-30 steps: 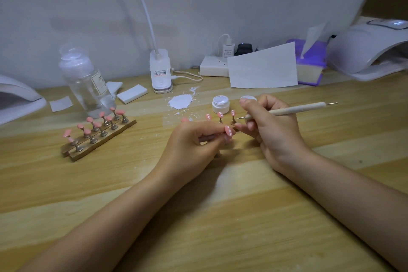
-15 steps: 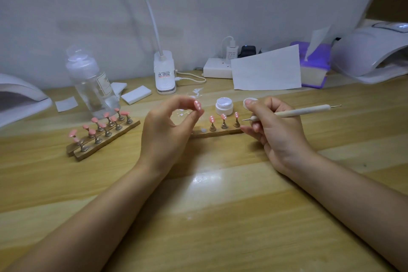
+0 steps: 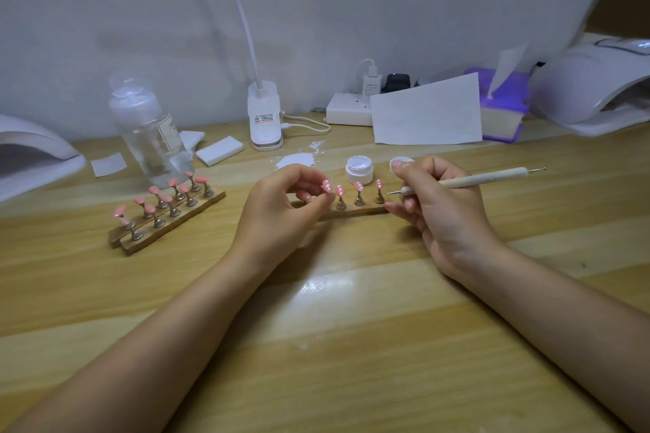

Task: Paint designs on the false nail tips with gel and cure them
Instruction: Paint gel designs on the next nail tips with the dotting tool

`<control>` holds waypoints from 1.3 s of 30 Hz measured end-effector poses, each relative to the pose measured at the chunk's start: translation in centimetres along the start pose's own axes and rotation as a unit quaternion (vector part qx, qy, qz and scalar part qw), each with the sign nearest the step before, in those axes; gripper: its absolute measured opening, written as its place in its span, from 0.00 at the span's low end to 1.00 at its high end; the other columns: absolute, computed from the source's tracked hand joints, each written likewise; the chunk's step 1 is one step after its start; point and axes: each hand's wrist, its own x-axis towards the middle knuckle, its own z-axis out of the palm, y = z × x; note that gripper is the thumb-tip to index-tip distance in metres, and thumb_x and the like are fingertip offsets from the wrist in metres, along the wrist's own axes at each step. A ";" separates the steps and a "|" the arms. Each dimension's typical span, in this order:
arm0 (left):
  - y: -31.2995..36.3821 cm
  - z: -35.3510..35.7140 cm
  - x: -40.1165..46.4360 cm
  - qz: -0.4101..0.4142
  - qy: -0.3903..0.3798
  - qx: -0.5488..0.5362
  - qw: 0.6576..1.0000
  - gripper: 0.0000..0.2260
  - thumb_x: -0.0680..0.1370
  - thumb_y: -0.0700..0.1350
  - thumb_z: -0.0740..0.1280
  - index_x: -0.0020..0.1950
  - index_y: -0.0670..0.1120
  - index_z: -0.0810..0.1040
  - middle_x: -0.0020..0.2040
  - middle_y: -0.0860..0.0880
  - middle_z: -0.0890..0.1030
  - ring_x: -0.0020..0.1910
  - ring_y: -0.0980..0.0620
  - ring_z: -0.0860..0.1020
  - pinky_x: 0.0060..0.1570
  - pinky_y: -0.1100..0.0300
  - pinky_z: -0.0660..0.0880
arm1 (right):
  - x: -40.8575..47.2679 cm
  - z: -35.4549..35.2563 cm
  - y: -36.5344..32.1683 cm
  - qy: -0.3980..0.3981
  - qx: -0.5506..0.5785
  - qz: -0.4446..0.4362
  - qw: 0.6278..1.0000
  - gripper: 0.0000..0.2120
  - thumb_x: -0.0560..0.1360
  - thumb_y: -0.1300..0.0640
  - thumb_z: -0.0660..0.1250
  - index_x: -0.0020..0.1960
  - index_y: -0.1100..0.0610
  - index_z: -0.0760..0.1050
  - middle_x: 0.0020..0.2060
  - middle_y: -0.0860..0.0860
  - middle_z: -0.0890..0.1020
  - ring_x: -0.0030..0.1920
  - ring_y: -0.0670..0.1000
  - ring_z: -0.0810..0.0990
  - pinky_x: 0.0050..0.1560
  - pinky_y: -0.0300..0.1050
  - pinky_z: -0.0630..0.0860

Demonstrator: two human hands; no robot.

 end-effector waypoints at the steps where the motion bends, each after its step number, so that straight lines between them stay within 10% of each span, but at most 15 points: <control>1: -0.1 0.0 0.0 -0.003 -0.003 0.008 1.000 0.11 0.70 0.36 0.71 0.39 0.51 0.75 0.32 0.58 0.77 0.32 0.66 0.71 0.37 0.76 0.67 | 0.0 0.0 0.0 -0.001 -0.002 0.000 1.000 0.19 0.73 0.64 0.67 0.28 0.56 0.61 0.18 0.45 0.68 0.18 0.41 0.65 0.29 0.36 0.77; 14: -0.5 -1.0 0.0 -0.045 -0.018 0.098 0.994 0.20 0.64 0.49 0.76 0.50 0.53 0.73 0.45 0.58 0.74 0.41 0.62 0.74 0.41 0.76 0.68 | 0.1 0.0 0.0 0.001 -0.017 0.004 1.000 0.20 0.72 0.65 0.66 0.28 0.55 0.60 0.17 0.45 0.67 0.18 0.41 0.64 0.30 0.36 0.78; 18: -0.4 -1.8 -0.4 -0.067 -0.013 0.141 0.988 0.08 0.67 0.48 0.74 0.40 0.54 0.75 0.40 0.55 0.78 0.40 0.54 0.76 0.45 0.57 0.73 | 0.1 0.0 0.1 0.002 -0.013 0.004 1.000 0.20 0.73 0.66 0.66 0.28 0.56 0.60 0.17 0.46 0.67 0.18 0.41 0.65 0.34 0.37 0.79; 30: 0.1 -2.0 -1.1 0.021 -0.002 0.196 0.980 0.09 0.71 0.40 0.70 0.36 0.53 0.76 0.38 0.56 0.79 0.42 0.54 0.76 0.44 0.60 0.70 | 0.0 0.0 0.0 0.006 -0.010 0.003 1.000 0.19 0.73 0.62 0.68 0.28 0.56 0.63 0.17 0.45 0.68 0.18 0.41 0.67 0.33 0.37 0.79; 34: 0.5 -2.1 -0.9 0.085 0.053 0.125 0.987 0.04 0.71 0.33 0.69 0.38 0.41 0.78 0.43 0.48 0.79 0.44 0.57 0.75 0.47 0.71 0.68 | -0.1 0.0 -0.2 0.009 -0.026 0.002 1.000 0.16 0.72 0.56 0.69 0.30 0.55 0.65 0.17 0.44 0.67 0.18 0.41 0.66 0.28 0.35 0.77; 39: 2.3 -1.2 -1.3 0.131 0.059 -0.040 0.989 0.03 0.72 0.37 0.69 0.42 0.43 0.78 0.41 0.50 0.81 0.43 0.54 0.80 0.46 0.60 0.78 | -0.5 0.0 -0.2 0.011 -0.072 -0.055 0.996 0.15 0.67 0.54 0.72 0.32 0.53 0.66 0.18 0.42 0.71 0.22 0.39 0.72 0.24 0.33 0.71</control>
